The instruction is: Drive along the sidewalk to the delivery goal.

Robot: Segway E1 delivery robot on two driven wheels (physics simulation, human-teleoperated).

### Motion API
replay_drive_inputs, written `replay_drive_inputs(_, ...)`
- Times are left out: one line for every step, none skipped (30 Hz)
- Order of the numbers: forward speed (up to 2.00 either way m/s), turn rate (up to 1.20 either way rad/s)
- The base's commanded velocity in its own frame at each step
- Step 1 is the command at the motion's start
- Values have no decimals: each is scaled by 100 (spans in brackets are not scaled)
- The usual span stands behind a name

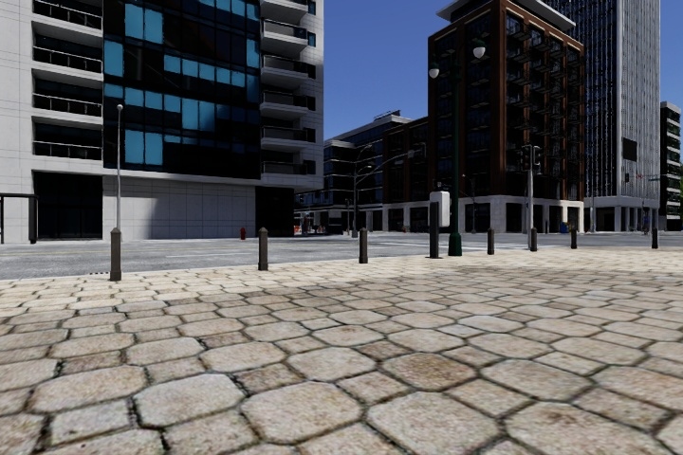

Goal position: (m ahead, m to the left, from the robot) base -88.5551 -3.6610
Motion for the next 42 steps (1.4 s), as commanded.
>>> replay_drive_inputs(0, 0)
replay_drive_inputs(0, 0)
replay_drive_inputs(0, 0)
replay_drive_inputs(0, 0)
replay_drive_inputs(0, 0)
replay_drive_inputs(0, 0)
replay_drive_inputs(0, 0)
replay_drive_inputs(0, 0)
replay_drive_inputs(0, 0)
replay_drive_inputs(0, 0)
replay_drive_inputs(0, 0)
replay_drive_inputs(0, 0)
replay_drive_inputs(0, 0)
replay_drive_inputs(0, 0)
replay_drive_inputs(0, 0)
replay_drive_inputs(0, 0)
replay_drive_inputs(0, 0)
replay_drive_inputs(0, 0)
replay_drive_inputs(0, 0)
replay_drive_inputs(0, 0)
replay_drive_inputs(0, 0)
replay_drive_inputs(0, 0)
replay_drive_inputs(0, 0)
replay_drive_inputs(0, 0)
replay_drive_inputs(0, 0)
replay_drive_inputs(0, 0)
replay_drive_inputs(0, 0)
replay_drive_inputs(0, 0)
replay_drive_inputs(0, 0)
replay_drive_inputs(0, 0)
replay_drive_inputs(0, 24)
replay_drive_inputs(0, 76)
replay_drive_inputs(0, 115)
replay_drive_inputs(0, 120)
replay_drive_inputs(0, 120)
replay_drive_inputs(0, 120)
replay_drive_inputs(0, 120)
replay_drive_inputs(0, 120)
replay_drive_inputs(0, 120)
replay_drive_inputs(0, 120)
replay_drive_inputs(0, 120)
replay_drive_inputs(0, 120)
